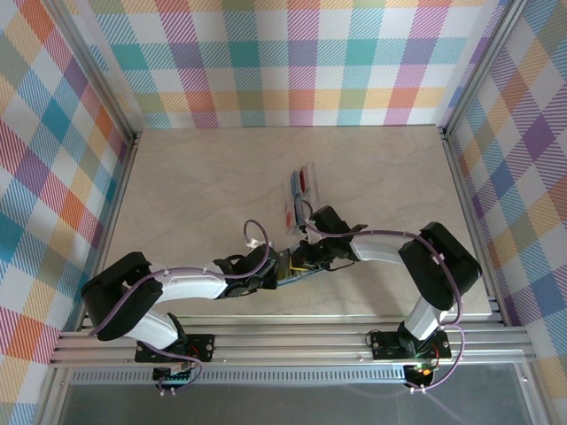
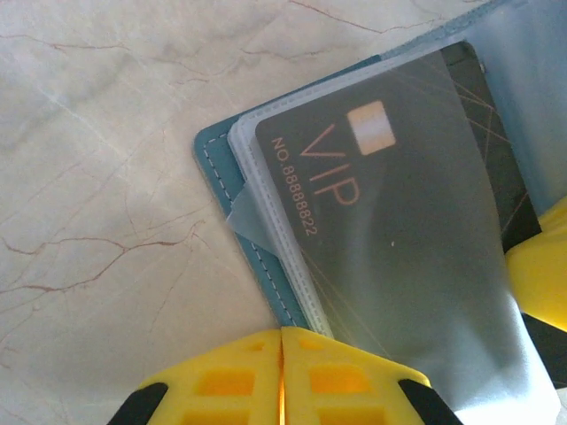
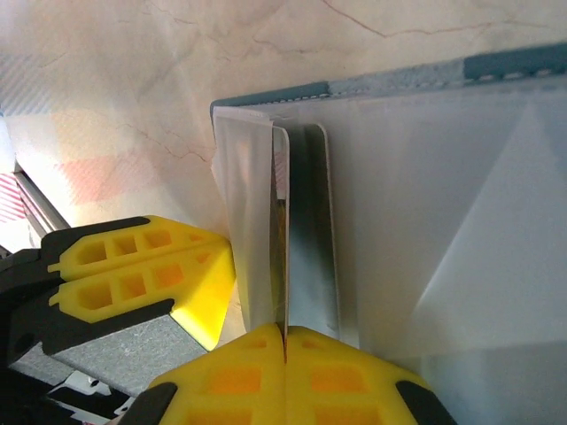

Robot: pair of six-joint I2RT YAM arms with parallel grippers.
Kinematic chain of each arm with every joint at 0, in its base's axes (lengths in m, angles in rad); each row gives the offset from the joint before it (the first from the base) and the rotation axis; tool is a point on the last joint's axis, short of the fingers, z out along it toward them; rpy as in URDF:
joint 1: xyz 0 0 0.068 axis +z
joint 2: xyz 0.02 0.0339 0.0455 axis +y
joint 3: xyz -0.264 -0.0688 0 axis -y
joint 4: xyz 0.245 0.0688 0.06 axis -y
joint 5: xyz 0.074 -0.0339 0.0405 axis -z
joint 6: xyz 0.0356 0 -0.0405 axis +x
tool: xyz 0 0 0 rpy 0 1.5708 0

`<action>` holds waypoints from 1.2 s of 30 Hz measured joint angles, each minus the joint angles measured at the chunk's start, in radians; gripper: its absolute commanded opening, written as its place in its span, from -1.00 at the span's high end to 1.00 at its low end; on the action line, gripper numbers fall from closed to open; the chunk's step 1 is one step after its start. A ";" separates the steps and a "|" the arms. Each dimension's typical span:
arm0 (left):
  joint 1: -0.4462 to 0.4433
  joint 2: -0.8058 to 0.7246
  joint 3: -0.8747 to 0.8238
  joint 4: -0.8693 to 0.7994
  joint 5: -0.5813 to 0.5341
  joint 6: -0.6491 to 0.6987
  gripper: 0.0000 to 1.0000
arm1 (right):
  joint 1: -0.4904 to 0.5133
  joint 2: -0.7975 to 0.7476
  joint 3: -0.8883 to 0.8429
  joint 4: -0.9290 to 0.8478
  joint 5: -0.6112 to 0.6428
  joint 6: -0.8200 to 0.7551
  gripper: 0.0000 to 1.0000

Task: Put the credit cards into the card holder

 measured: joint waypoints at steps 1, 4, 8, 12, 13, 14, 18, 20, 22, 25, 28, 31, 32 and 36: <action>0.000 0.000 0.000 0.000 0.000 0.000 0.82 | 0.000 0.000 0.000 -0.001 0.002 0.000 0.80; 0.000 0.000 0.000 0.001 -0.001 0.000 0.82 | 0.004 -0.001 0.000 -0.025 0.029 -0.006 0.54; 0.000 0.004 0.000 0.010 -0.001 0.000 0.82 | 0.014 -0.030 0.001 -0.101 0.072 -0.036 0.27; 0.000 0.009 0.001 0.018 -0.004 0.000 0.82 | 0.017 -0.095 0.021 -0.202 0.122 -0.069 0.18; 0.000 0.011 0.002 0.019 -0.004 0.000 0.82 | 0.017 -0.110 0.028 -0.222 0.135 -0.077 0.17; 0.000 0.011 0.002 0.020 -0.004 0.000 0.82 | 0.017 -0.129 0.038 -0.249 0.155 -0.084 0.17; 0.000 0.016 0.006 0.022 -0.004 0.000 0.82 | 0.015 -0.198 0.070 -0.334 0.244 -0.105 0.20; 0.000 0.017 0.007 0.023 -0.004 0.000 0.82 | 0.009 -0.218 0.073 -0.363 0.285 -0.108 0.19; 0.000 0.018 0.007 0.024 -0.004 0.000 0.82 | 0.001 -0.221 0.072 -0.389 0.318 -0.108 0.16; 0.000 0.021 0.007 0.031 -0.004 0.000 0.81 | -0.014 -0.221 0.048 -0.396 0.344 -0.105 0.10; 0.000 0.025 0.010 0.035 -0.004 0.000 0.81 | -0.023 -0.221 0.012 -0.396 0.352 -0.099 0.07; 0.000 0.030 0.014 0.035 -0.004 0.001 0.81 | -0.025 -0.214 -0.006 -0.394 0.352 -0.093 0.07; 0.000 0.030 0.014 0.037 -0.004 0.001 0.81 | -0.025 -0.207 -0.008 -0.393 0.352 -0.090 0.06; 0.000 0.032 0.014 0.042 -0.004 0.001 0.81 | -0.025 -0.174 -0.014 -0.371 0.347 -0.082 0.08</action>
